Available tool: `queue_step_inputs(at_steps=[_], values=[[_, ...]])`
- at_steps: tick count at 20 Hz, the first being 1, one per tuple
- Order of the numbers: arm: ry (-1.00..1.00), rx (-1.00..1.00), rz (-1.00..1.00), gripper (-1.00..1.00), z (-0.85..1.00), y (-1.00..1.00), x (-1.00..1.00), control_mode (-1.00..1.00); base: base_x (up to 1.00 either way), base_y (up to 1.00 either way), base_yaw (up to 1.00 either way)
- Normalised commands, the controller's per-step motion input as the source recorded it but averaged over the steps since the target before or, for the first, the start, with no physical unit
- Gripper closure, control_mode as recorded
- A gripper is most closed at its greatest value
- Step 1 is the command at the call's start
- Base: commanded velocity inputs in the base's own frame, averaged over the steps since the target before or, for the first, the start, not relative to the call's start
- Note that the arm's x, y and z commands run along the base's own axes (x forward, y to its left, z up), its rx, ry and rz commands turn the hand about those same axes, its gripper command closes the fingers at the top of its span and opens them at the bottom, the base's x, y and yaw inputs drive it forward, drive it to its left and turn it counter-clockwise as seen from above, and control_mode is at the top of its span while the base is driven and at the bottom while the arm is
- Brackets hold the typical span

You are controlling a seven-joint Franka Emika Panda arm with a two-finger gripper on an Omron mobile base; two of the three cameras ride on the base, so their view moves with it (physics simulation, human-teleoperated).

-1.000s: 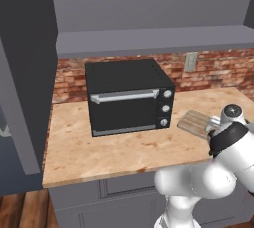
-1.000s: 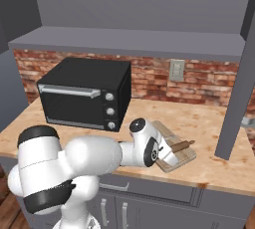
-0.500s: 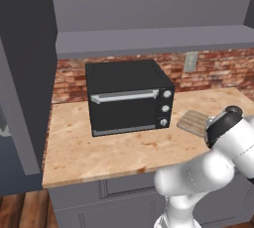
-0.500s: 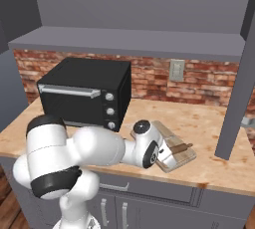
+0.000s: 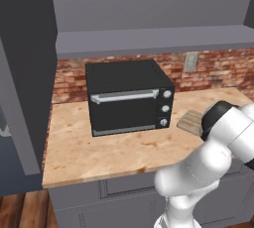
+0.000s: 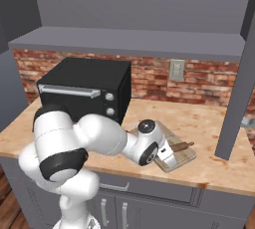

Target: Open the cabinet, retrieve the rolling pin, and place it next to the meat on the cutting board to prepare for tenderizing.

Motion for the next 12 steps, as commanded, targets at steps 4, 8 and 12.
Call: queue_step_inputs(at_steps=[4,8,12], values=[[0.0,0.03,0.0,-1.0,-0.12,0.0,0.04,-1.0,0.0,0.0,0.0],[0.0,0.0,0.0,-1.0,0.0,0.0,0.0,-1.0,0.0,0.0,0.0],[-0.03,0.0,-0.04,-1.0,0.33,0.05,-0.01,-1.0,0.0,0.0,0.0]])
